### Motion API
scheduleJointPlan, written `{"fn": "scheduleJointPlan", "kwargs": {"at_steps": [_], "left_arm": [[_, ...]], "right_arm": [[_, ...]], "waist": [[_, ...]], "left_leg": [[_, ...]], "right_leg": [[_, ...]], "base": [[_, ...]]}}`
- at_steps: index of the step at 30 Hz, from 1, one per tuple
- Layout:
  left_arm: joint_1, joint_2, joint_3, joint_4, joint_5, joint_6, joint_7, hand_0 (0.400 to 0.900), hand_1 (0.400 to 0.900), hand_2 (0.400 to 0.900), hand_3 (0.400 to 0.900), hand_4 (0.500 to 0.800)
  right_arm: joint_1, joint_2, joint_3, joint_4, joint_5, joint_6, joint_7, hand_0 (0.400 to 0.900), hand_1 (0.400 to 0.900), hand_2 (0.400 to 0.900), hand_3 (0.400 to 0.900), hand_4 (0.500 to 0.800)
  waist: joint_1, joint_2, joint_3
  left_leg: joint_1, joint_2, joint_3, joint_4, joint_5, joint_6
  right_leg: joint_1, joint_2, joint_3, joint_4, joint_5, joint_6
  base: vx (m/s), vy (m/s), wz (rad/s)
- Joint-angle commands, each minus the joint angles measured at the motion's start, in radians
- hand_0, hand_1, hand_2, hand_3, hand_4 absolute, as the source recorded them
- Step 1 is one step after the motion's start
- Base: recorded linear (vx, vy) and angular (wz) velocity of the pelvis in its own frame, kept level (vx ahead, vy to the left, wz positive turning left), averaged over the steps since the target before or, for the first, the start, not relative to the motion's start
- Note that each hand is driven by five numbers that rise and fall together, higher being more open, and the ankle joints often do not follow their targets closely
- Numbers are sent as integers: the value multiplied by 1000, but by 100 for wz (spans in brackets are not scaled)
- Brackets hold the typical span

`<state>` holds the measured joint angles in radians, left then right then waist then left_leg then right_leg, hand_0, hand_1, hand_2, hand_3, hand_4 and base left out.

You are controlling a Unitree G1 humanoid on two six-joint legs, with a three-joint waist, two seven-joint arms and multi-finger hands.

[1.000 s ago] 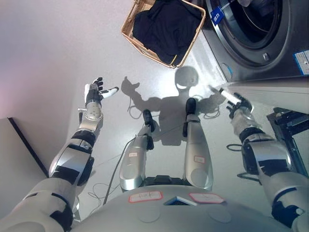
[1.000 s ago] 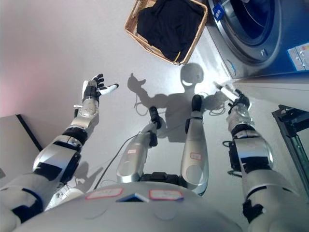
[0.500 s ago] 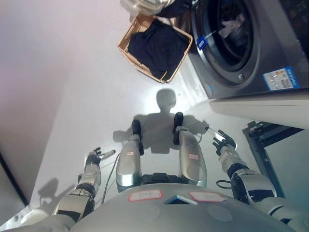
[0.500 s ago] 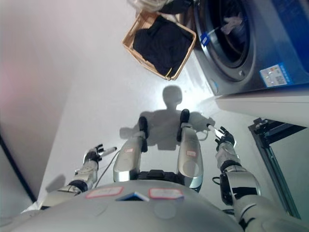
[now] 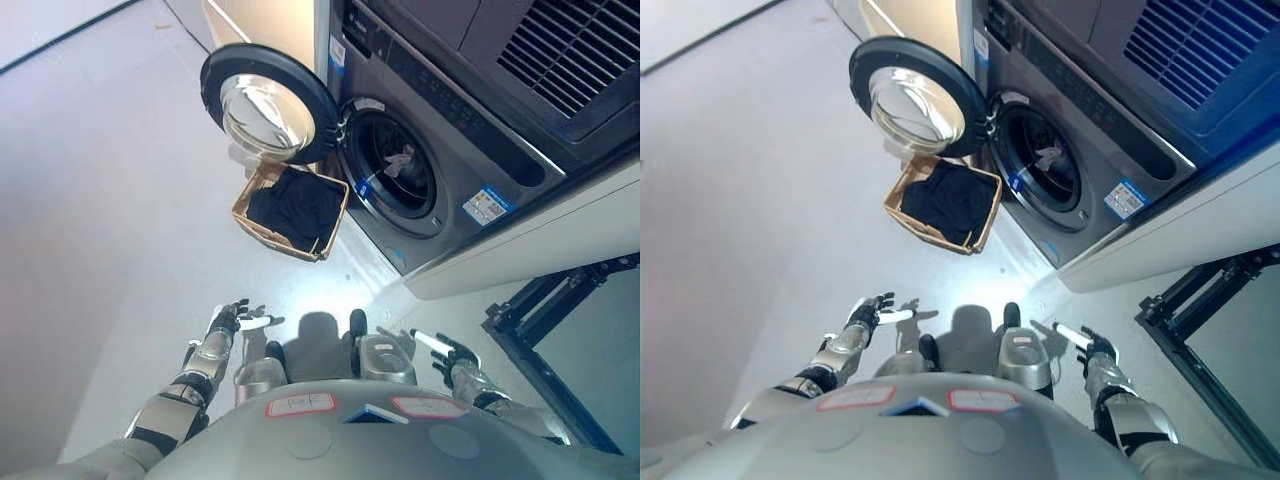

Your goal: Put the clothes in the basket into the washing machine.

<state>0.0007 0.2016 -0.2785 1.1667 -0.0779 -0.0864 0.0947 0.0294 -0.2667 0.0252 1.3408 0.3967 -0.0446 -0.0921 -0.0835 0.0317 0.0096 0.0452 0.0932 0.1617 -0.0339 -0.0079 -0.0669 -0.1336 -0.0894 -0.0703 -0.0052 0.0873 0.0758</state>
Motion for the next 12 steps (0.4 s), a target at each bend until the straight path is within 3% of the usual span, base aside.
{"fn": "scheduleJointPlan", "kwargs": {"at_steps": [1, 9, 12], "left_arm": [[44, 32, 26, -31, 36, 9, -21, 900, 900, 900, 900, 800], [61, 22, 6, -83, 60, 25, -29, 900, 900, 900, 900, 800], [101, 44, 4, -198, 59, 32, -53, 900, 900, 900, 900, 800]], "right_arm": [[-47, -15, 15, 84, -82, 15, -1, 900, 900, 900, 900, 800], [-39, -16, 19, 87, -116, 31, 1, 900, 900, 900, 900, 800], [-27, -18, 14, 78, -115, 34, 2, 900, 900, 900, 900, 800]], "waist": [[6, -31, -13], [7, -33, -30], [11, -32, -29]], "left_leg": [[-58, -27, -5, -26, 67, -16], [-7, -31, 8, -35, 49, -6], [-1, -30, 7, -36, 46, -4]], "right_leg": [[42, -20, 6, 0, 1, 70], [93, -25, 11, -9, -5, 74], [101, -28, 6, -10, -7, 75]], "base": [[85, 13, -2], [50, 6, -7], [7, 1, 2]]}}
